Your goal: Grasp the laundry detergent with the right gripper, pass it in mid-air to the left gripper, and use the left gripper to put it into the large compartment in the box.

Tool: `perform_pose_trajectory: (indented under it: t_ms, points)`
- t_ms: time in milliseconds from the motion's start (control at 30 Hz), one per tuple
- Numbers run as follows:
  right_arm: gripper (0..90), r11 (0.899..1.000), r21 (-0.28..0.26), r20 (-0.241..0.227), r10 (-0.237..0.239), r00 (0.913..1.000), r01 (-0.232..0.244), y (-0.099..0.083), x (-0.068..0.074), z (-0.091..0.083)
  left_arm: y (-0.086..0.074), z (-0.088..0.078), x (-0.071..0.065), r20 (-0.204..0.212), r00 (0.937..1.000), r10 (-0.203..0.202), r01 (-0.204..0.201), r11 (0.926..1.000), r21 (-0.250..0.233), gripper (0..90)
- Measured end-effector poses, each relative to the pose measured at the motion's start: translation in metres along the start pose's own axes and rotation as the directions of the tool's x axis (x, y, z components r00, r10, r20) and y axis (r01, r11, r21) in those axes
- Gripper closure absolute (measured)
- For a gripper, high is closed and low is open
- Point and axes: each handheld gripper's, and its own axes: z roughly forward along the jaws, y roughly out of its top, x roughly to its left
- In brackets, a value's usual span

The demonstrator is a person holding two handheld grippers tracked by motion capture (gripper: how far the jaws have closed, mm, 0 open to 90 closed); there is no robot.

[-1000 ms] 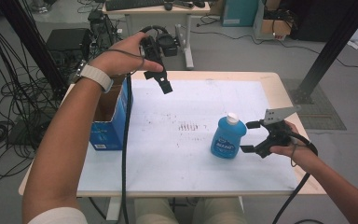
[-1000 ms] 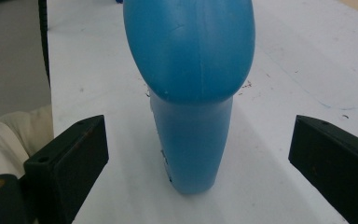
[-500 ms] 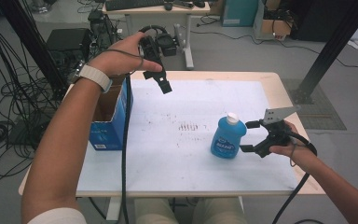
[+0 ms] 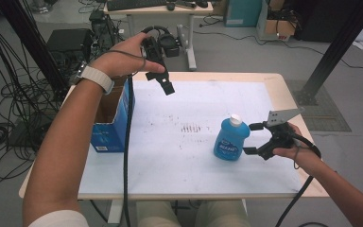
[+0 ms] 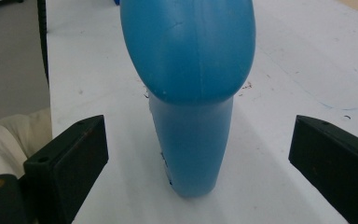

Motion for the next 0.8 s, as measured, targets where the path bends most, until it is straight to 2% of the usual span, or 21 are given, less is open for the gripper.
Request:
perform_pose_trajectory:
  t_ms: [800]
  points:
    - [4.9, 1.000, -0.007, 0.001, 0.003, 1.0000, -0.003, -0.0004, 0.0001, -0.0001, -0.0002, 0.0002, 0.0000, 0.001, 1.0000, -0.005, 0.005, 1.0000, -0.001, 9.5]
